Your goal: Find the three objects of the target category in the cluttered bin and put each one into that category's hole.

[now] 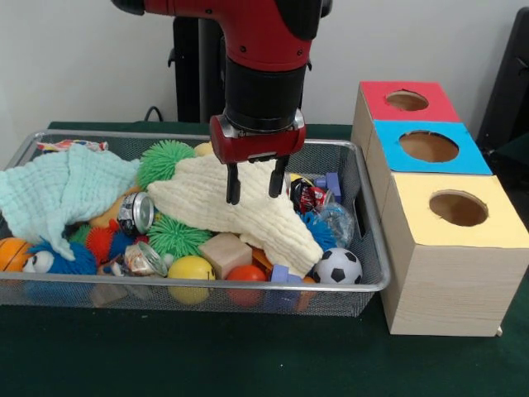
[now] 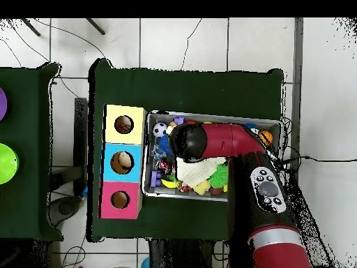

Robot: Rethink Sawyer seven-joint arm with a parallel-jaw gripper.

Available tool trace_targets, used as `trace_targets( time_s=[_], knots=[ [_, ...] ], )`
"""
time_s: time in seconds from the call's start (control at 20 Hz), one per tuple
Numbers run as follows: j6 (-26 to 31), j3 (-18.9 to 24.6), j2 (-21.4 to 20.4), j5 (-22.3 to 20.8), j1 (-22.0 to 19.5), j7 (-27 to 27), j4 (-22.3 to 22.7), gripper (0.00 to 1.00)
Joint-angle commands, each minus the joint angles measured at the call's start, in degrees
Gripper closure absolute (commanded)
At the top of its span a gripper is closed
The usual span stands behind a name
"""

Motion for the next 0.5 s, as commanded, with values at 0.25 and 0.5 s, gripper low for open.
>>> trace_targets(
  time_s=[0.25,0.5],
  knots=[
    [1.96,1.85,5.58,-4.91,-2.15,-3.93,-0.92,0.0],
    [2.15,2.08,6.88,-4.78,-2.66,-4.07,-1.2,0.0]
  ],
)
